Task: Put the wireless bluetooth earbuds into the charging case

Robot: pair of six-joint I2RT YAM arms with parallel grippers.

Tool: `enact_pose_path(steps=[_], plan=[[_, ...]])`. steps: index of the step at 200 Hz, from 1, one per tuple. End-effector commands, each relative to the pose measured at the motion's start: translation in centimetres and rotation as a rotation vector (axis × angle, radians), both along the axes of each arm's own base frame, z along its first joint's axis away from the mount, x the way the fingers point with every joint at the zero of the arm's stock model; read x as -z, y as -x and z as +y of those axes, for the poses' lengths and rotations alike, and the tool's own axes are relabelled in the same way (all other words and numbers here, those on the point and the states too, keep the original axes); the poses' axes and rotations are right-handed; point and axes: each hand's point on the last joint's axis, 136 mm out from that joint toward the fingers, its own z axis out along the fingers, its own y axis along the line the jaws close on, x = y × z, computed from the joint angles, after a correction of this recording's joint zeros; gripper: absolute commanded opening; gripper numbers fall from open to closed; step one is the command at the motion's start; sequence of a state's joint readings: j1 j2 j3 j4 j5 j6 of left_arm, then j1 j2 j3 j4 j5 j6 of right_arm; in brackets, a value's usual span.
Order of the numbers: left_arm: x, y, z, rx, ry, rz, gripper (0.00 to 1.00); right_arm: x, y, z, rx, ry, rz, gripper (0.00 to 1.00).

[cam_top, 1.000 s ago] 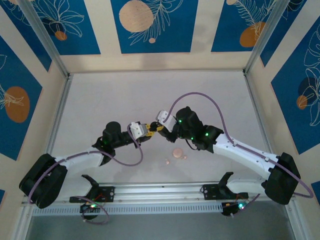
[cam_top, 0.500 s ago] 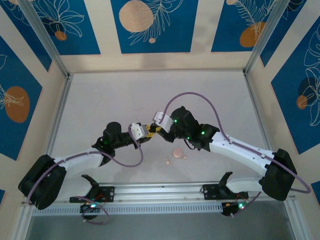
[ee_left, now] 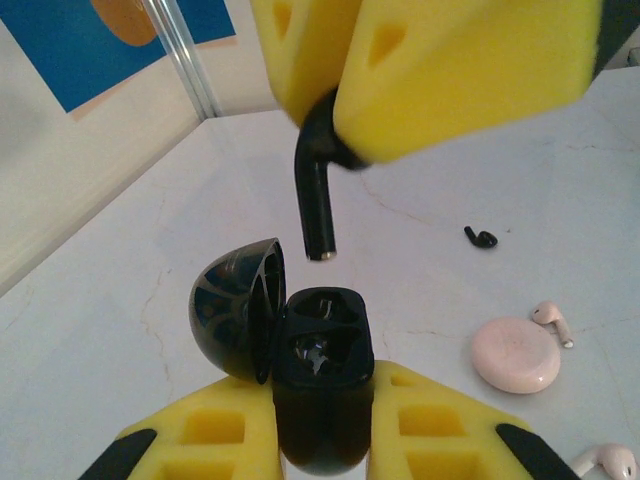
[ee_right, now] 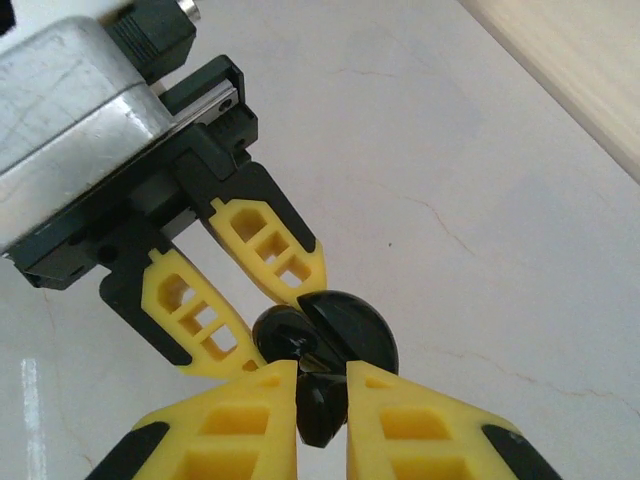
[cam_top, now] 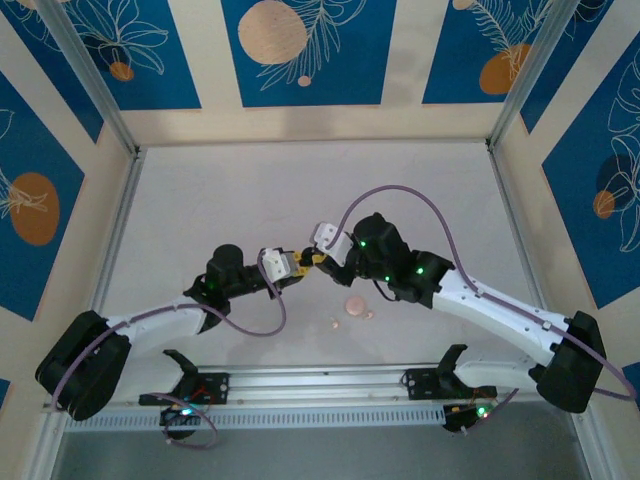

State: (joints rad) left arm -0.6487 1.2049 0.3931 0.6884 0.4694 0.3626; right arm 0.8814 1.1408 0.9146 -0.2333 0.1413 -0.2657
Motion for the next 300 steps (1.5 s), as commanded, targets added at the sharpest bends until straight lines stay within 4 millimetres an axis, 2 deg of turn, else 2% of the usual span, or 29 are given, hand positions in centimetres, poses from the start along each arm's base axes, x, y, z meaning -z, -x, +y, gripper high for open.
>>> enact_pose_path(steps=[1, 147, 201, 249, 300], plan=[[-1.1, 0.7, -0.5, 0.034, 0.022, -0.06, 0.18, 0.7, 0.6, 0.2, -0.024, 0.013, 0.031, 0.15], [-1.8, 0.8, -0.5, 0.029, 0.021, -0.081, 0.18, 3.5, -0.5, -0.5, 0.034, 0.147, 0.06, 0.15], [-1.4, 0.8, -0.4, 0.017, -0.008, -0.089, 0.18, 2.4, -0.5, -0.8, 0.039, 0.142, 0.034, 0.15], [-1.2, 1.0, -0.6, 0.026, -0.032, -0.103, 0.18, 3.1, -0.6, -1.0, 0.044, 0.173, 0.054, 0.15], [-0.9, 1.1, -0.9, 0.032, -0.065, -0.12, 0.18, 2.8, -0.5, -0.4, 0.025, 0.162, 0.061, 0.15]])
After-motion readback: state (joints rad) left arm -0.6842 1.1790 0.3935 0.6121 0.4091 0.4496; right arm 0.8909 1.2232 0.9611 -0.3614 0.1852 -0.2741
